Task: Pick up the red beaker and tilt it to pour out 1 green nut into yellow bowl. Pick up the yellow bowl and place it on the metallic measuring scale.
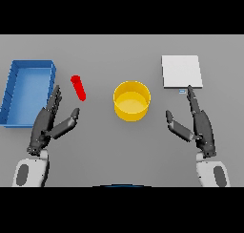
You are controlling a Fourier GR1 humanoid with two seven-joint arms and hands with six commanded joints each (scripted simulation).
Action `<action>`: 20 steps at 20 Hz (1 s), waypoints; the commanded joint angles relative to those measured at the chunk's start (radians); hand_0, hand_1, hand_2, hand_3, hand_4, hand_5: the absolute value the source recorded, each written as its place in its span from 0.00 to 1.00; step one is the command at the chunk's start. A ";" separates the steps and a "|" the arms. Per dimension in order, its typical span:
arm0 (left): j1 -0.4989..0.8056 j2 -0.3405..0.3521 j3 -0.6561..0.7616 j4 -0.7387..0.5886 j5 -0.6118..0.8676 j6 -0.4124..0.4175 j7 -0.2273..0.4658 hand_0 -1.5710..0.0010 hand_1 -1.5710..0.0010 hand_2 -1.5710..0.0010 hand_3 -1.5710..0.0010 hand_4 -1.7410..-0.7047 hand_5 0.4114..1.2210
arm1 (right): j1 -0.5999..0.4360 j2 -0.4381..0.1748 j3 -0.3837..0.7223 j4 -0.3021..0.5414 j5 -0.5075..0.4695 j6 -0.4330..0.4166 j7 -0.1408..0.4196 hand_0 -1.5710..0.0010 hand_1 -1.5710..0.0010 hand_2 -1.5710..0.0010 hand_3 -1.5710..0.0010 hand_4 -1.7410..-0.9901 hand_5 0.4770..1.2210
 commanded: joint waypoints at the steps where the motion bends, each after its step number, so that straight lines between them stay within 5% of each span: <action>1: -0.004 -0.001 -0.007 0.005 -0.010 0.001 0.003 1.00 1.00 1.00 1.00 0.48 0.32 | 0.003 0.004 0.005 -0.009 -0.001 0.003 0.004 1.00 1.00 1.00 1.00 0.65 0.27; 8: -0.179 -0.009 0.035 0.219 0.000 -0.010 0.008 1.00 1.00 1.00 1.00 0.35 0.40 | 0.015 0.013 0.002 -0.039 -0.050 0.033 -0.004 1.00 1.00 1.00 1.00 0.58 0.27; 20: -0.424 -0.022 0.116 0.588 -0.017 0.024 -0.080 1.00 1.00 1.00 1.00 0.41 0.37 | 0.009 0.010 -0.021 -0.021 -0.078 0.038 0.014 1.00 1.00 1.00 1.00 0.54 0.28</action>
